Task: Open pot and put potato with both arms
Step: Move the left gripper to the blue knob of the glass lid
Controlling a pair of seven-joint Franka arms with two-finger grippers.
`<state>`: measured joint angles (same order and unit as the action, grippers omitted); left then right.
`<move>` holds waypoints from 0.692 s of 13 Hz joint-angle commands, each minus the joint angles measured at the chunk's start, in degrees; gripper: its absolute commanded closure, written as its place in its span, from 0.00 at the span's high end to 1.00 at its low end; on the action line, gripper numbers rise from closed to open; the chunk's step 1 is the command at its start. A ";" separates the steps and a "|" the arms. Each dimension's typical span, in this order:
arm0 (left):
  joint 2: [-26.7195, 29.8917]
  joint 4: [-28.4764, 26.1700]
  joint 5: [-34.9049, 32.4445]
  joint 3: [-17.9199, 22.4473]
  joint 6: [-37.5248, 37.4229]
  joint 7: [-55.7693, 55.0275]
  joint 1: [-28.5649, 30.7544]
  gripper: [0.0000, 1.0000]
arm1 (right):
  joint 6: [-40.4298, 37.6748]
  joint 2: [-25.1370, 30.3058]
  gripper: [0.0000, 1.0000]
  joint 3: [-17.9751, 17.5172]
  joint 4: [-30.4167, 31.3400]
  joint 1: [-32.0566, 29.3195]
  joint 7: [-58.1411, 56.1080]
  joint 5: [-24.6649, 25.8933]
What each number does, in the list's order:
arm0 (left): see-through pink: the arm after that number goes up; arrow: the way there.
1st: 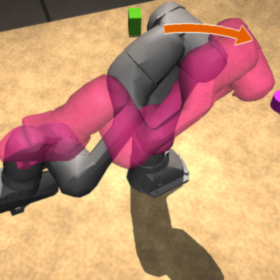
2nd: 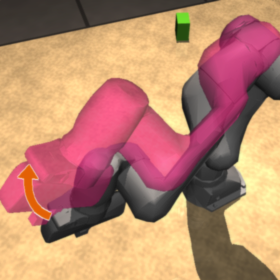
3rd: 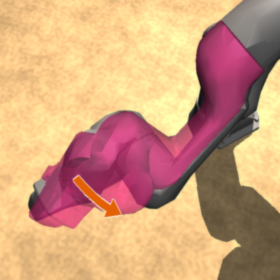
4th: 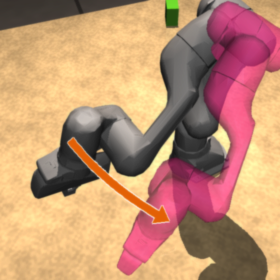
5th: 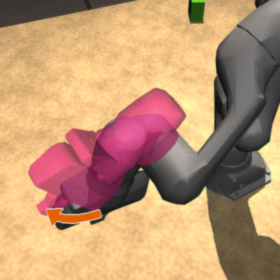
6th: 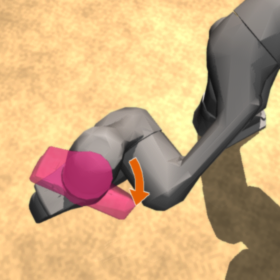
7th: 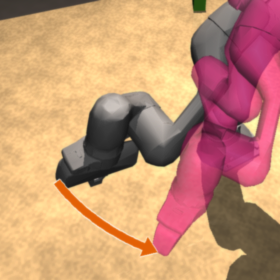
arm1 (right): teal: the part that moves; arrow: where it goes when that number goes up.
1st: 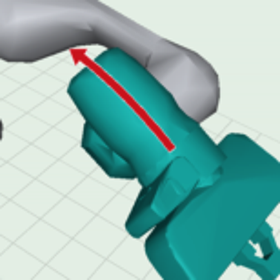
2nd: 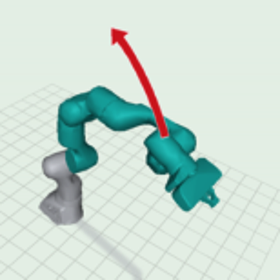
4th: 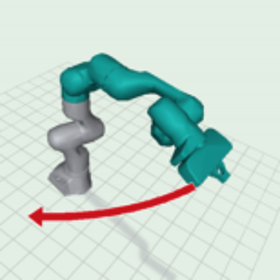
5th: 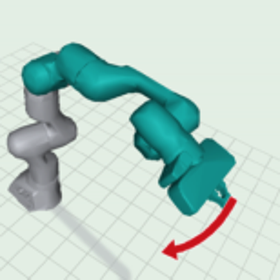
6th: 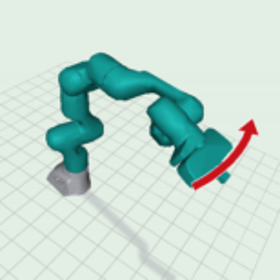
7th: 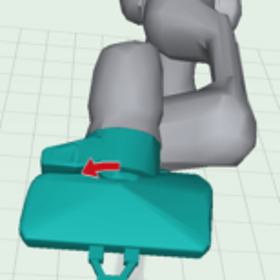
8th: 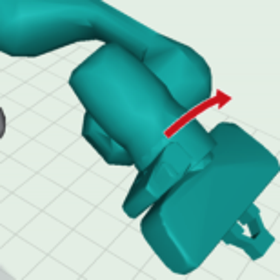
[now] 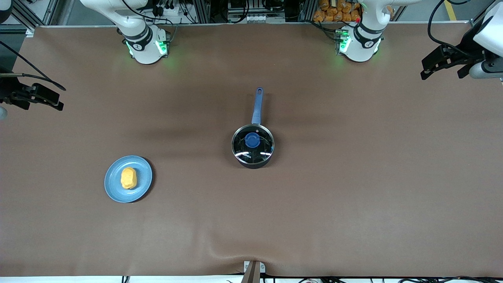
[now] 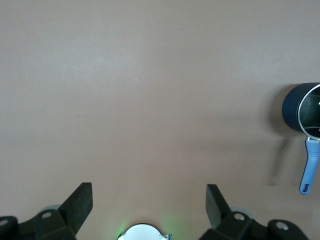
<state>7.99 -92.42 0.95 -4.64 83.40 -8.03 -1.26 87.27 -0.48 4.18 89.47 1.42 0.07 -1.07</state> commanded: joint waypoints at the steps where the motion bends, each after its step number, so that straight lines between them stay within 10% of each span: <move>1: 0.18 1.28 -0.68 -0.55 -1.22 -0.05 0.30 1.00 | 0.26 0.21 1.00 -0.66 -0.09 -0.81 -0.16 0.10; 9: -15.00 6.64 -0.16 -5.28 4.63 -4.33 -5.92 1.00 | 0.26 0.13 1.00 -0.66 0.00 -0.81 -0.24 0.02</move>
<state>-1.40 -89.25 0.93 -7.80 85.56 -8.81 -4.36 87.33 -0.48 4.16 89.47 1.42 0.06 -1.07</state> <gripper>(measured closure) 0.000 0.000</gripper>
